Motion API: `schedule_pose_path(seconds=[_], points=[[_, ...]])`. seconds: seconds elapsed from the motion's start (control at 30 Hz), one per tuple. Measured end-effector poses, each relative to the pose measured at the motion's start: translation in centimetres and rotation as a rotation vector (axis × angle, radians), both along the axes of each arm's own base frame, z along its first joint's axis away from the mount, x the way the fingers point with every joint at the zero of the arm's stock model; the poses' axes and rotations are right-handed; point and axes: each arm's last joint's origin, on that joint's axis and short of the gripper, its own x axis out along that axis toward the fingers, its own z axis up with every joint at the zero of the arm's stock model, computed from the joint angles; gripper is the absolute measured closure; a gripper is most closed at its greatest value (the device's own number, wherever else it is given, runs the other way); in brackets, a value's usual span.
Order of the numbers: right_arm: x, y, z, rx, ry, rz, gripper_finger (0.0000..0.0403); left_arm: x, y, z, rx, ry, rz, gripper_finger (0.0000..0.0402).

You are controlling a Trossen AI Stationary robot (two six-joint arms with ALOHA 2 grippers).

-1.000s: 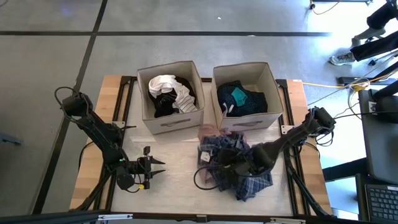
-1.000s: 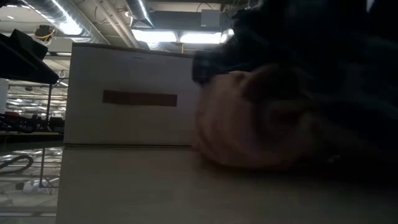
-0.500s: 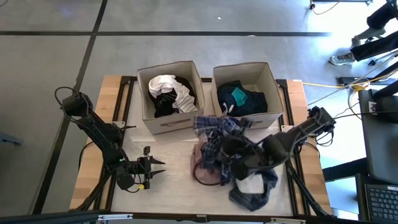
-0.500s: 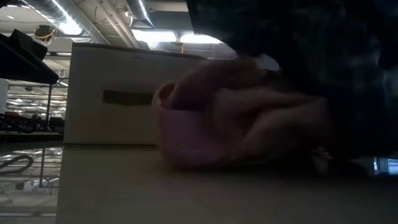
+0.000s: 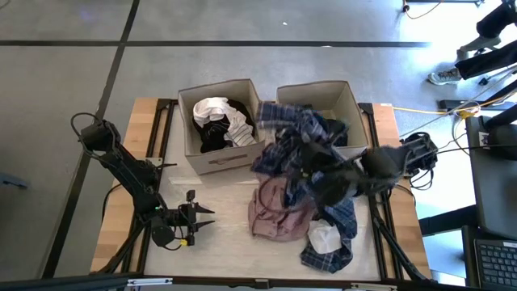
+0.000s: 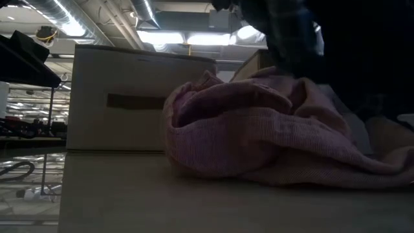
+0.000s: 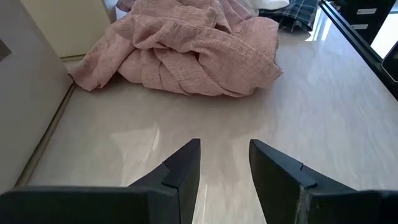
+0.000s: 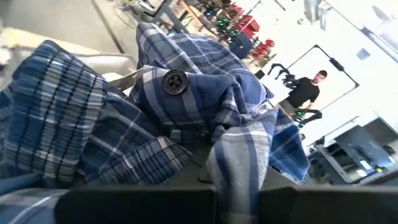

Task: Sort clothes
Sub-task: Put the blue polo shirt into the right laundry organizer

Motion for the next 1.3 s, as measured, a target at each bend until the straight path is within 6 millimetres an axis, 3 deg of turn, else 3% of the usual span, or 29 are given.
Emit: schedule_pose_path(seconds=[0.37, 0.67, 0.93, 1.1, 1.3], points=[[-1.9, -5.2, 6.3, -0.126, -0.009, -0.178, 0.0398, 0.0, 0.0, 0.0, 0.001, 0.000, 0.000, 0.0274], [-3.2, -11.2, 8.2, -0.115, -0.032, -0.335, 0.0396, 0.0, 0.0, 0.0, 0.003, 0.000, -0.002, 0.0274], [-3.5, -16.5, 5.8, 0.075, -0.011, -0.402, 0.0396, 0.0, 0.0, 0.0, 0.001, 0.000, -0.001, 0.0274], [-3.5, -19.2, 2.7, 0.214, 0.070, -0.522, 0.0394, 0.0, 0.0, 0.0, 0.001, 0.000, -0.001, 0.0274], [-2.0, -21.3, -2.2, 0.327, 0.210, -0.578, 0.0394, 0.0, 0.0, 0.0, 0.004, 0.001, -0.002, 0.0274]])
